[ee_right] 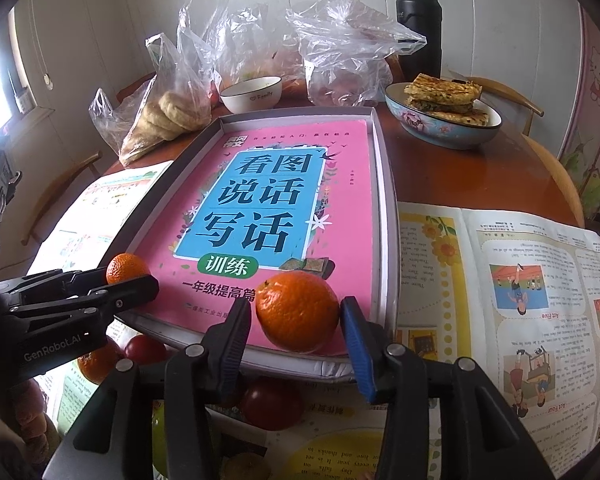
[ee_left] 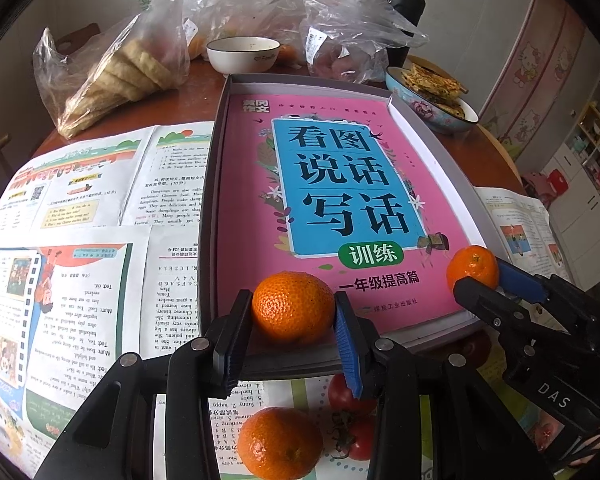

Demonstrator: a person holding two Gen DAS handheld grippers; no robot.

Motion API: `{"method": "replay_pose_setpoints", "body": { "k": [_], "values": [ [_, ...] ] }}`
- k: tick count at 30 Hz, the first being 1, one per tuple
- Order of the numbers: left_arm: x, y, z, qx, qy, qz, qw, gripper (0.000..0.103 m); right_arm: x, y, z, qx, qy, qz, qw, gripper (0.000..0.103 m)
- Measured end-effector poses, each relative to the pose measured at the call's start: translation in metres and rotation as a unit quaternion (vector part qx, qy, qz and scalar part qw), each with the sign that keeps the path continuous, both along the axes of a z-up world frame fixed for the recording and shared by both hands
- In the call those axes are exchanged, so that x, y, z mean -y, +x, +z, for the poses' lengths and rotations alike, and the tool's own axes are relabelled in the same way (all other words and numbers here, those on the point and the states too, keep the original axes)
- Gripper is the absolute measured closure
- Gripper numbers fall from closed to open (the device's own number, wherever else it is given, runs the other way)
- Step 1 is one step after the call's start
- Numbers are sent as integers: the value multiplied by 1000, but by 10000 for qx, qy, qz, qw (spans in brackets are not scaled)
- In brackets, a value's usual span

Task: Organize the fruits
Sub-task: 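Release the right tool's mandarin onto the book while the left tool carries its mandarin, then lower the mandarin onto the pink book and open the left tool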

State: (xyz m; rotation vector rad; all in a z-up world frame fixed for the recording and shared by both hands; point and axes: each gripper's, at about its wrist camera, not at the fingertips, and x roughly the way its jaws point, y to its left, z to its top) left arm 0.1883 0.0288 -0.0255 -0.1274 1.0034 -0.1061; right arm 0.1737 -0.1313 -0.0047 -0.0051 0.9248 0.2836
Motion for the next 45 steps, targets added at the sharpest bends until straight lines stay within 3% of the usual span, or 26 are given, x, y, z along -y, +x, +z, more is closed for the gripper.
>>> {"method": "replay_pose_setpoints", "body": {
  "k": [11, 25, 45],
  "values": [
    [-2, -2, 1, -34, -60, 39, 10000, 62, 6, -6, 7, 138, 26, -74, 9999, 46],
    [-2, -5, 4, -6, -80, 86, 9999, 61, 9, -19, 18, 396, 39, -74, 9992, 45],
    [-4, -18, 17, 163, -93, 136, 9997, 48, 8, -31, 25, 501, 121, -12, 9987, 40]
  ]
}}
